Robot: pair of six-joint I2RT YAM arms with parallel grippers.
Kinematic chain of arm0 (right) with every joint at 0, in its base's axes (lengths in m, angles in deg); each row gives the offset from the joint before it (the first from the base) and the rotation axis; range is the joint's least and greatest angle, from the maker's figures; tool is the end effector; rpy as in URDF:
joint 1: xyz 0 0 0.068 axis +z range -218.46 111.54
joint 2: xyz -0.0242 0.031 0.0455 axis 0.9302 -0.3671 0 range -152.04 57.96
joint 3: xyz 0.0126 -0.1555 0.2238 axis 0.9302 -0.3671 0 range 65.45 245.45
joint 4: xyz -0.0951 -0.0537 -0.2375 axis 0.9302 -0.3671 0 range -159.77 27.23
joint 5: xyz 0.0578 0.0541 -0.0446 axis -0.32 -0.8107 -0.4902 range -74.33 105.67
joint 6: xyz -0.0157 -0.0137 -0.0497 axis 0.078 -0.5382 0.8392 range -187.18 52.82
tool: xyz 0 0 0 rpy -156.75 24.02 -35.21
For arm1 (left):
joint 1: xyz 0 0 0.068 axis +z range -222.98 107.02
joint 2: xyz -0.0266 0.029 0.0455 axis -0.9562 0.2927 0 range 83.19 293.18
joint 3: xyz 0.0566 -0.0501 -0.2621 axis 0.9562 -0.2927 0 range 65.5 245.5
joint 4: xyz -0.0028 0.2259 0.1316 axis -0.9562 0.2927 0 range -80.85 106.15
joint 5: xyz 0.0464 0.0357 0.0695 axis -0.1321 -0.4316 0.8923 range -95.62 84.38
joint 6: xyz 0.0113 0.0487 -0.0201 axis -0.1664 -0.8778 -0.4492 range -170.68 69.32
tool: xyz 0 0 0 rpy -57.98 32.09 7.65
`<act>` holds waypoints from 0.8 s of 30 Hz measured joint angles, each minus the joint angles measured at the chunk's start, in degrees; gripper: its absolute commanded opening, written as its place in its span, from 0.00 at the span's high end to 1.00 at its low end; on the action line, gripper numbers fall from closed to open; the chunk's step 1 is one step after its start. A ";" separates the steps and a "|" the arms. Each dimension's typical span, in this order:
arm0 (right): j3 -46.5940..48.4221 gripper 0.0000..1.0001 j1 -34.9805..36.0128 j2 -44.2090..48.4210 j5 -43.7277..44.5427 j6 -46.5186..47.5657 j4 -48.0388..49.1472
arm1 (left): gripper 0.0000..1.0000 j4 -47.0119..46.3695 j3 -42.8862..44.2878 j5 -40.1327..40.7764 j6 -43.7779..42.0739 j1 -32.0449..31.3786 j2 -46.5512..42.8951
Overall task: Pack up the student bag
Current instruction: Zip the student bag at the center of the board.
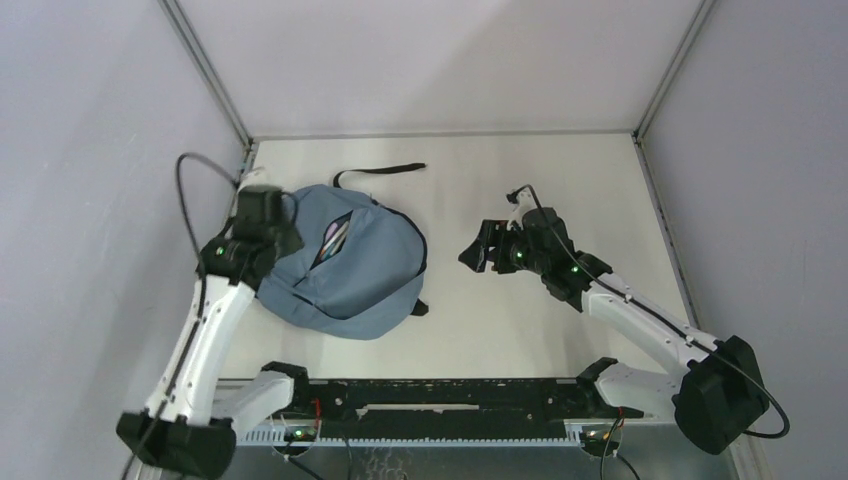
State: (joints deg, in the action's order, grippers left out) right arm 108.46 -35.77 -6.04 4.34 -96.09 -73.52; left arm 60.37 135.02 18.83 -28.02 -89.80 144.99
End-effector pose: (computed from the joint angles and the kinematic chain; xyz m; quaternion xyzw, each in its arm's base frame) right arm 0.2041 0.1392 0.2617 -0.0768 0.8672 0.3221 0.3719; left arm 0.2025 -0.0458 0.3653 -0.1292 0.8926 0.0528 0.4288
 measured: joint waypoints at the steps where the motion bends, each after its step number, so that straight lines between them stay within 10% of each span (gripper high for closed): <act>1: 0.00 0.17 0.00 -0.15 -0.15 0.00 0.15 | 0.59 -0.68 -3.61 -2.75 1.73 3.85 -3.06; 7: 0.00 0.17 0.00 -1.92 -1.57 0.00 1.77 | 0.50 -3.89 -22.73 -17.62 13.42 19.15 -11.91; 24: 0.00 0.17 0.00 -3.58 -3.39 0.07 2.08 | 0.58 -13.62 -39.63 -22.64 37.20 24.13 -17.16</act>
State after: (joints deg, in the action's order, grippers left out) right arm 108.46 -35.77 -9.63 0.95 -96.02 -71.44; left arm 46.76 95.39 -3.81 9.18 -65.67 127.83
